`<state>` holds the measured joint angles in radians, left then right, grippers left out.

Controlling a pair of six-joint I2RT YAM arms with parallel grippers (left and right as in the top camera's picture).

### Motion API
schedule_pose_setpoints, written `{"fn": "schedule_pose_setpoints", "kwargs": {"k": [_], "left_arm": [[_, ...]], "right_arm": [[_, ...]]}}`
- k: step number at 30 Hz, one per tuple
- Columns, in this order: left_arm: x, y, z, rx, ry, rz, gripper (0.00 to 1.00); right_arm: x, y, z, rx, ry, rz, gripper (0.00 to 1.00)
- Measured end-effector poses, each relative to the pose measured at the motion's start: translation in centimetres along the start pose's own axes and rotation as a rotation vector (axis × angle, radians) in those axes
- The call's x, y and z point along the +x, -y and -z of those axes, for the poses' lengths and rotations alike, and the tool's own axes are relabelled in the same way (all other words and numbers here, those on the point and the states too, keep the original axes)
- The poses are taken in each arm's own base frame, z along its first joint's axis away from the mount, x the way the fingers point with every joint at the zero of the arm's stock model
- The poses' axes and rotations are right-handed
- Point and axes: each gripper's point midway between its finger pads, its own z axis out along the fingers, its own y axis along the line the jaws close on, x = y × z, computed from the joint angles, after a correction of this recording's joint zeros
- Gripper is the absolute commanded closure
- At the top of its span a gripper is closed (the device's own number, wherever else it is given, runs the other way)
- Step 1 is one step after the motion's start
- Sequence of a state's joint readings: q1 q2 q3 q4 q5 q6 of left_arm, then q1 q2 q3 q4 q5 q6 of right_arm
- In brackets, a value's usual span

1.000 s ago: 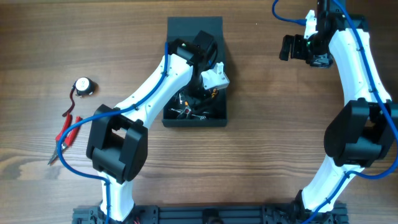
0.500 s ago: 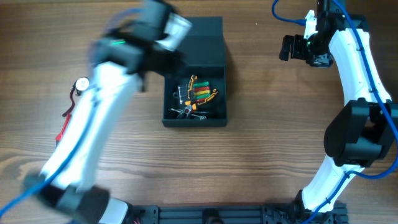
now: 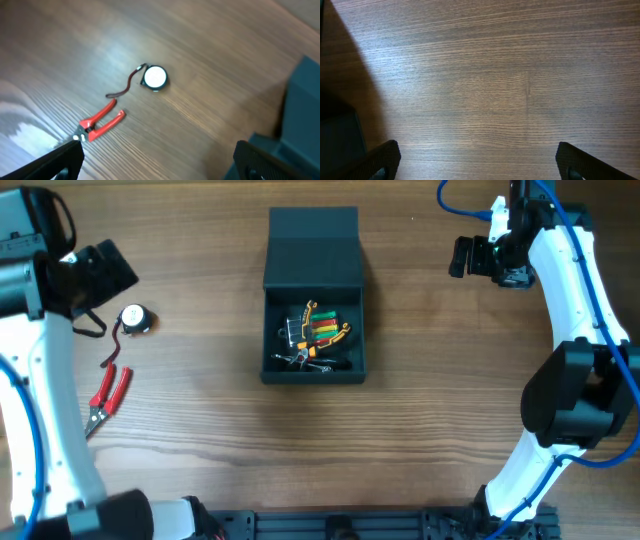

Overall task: Pack container
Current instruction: 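Move the left gripper to the white tape measure and grasp it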

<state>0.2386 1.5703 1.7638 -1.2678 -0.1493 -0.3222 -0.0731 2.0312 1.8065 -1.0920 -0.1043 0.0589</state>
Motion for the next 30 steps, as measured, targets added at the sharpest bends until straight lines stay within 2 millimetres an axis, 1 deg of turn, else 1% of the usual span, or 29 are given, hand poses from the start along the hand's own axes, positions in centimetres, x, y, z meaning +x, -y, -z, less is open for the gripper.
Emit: {"fn": "schedule_pose_setpoints", "kwargs": {"k": [1, 4, 6, 8, 10, 13, 17, 20, 23, 30], "left_arm": [[0.0, -0.1, -0.9, -0.009, -0.014, 0.017, 0.00], [-0.2, 0.1, -5.2, -0.032, -0.086, 0.047, 0.00], [0.2, 0.4, -8.3, -0.035, -0.143, 0.048, 0.00], [1.0, 0.7, -11.5, -0.044, -0.207, 0.043, 0.00], [2.1, 0.9, -14.0, -0.056, -0.268, 0.038, 0.00], [3.4, 1.0, -16.9, -0.071, -0.333, 0.031, 0.00], [4.3, 1.1, -19.4, -0.082, -0.370, 0.012, 0.00], [4.5, 1.1, -20.4, -0.084, -0.377, -0.001, 0.00], [4.2, 0.9, -21.0, -0.082, -0.366, -0.002, 0.00], [2.9, -0.6, -21.5, -0.090, -0.330, 0.035, 0.00]], "right_arm": [[0.0, 0.0, 0.0, 0.000, 0.000, 0.000, 0.00], [0.0, 0.0, 0.0, 0.000, -0.001, 0.000, 0.00], [0.1, 0.0, 0.0, 0.000, -0.002, 0.000, 0.00], [0.1, 0.0, 0.0, 0.000, -0.006, -0.001, 0.00], [0.3, 0.0, 0.0, 0.001, -0.010, 0.003, 0.00], [0.4, 0.0, 0.0, 0.001, -0.017, 0.010, 0.00], [0.6, 0.0, 0.0, 0.001, -0.023, 0.017, 0.00], [0.6, 0.0, 0.0, 0.001, -0.024, 0.017, 0.00], [0.7, 0.0, 0.0, 0.001, -0.028, 0.017, 0.00], [0.7, 0.0, 0.0, 0.001, -0.030, 0.019, 0.00]]}}
